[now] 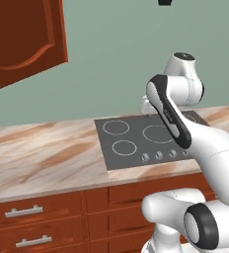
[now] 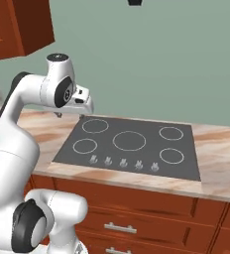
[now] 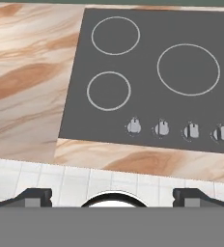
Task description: Close all open cabinet doors.
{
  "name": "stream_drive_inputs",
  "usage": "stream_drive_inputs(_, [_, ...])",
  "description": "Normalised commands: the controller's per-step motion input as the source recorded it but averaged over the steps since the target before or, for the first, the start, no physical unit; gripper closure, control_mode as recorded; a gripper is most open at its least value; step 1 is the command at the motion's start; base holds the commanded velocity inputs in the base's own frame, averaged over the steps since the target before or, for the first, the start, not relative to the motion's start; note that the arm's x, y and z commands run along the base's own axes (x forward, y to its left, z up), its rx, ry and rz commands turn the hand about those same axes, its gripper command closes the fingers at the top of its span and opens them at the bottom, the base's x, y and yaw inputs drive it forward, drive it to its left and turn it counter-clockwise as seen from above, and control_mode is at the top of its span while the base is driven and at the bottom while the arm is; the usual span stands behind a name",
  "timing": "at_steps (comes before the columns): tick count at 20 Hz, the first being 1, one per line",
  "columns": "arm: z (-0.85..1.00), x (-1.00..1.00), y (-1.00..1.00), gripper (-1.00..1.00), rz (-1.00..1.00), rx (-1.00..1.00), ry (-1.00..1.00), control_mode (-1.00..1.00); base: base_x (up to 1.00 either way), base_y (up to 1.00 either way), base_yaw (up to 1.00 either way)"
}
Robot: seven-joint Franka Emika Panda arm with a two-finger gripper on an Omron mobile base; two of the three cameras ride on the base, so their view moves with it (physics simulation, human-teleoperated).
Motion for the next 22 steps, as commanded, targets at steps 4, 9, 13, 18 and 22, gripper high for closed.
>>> stream_drive_inputs(4, [0.0, 0.0, 0.0, -1.0, 0.0, 0.0, 0.0, 1.0, -0.29, 0.65, -0.01])
stream_drive_inputs(9, [0.0, 0.0, 0.0, -1.0, 0.0, 0.0, 0.0, 1.0, -0.26, 0.76, 0.0])
stream_drive_inputs(13, [0.0, 0.0, 0.0, -1.0, 0.0, 0.0, 0.0, 1.0, -0.22, 0.78, 0.0])
stream_drive_inputs(18, [0.0, 0.0, 0.0, -1.0, 0.0, 0.0, 0.0, 1.0, -0.32, 0.67, 0.0])
stream_drive_inputs(22, [0.0, 0.0, 0.0, -1.0, 0.0, 0.0, 0.0, 1.0, -0.4, 0.56, 0.0])
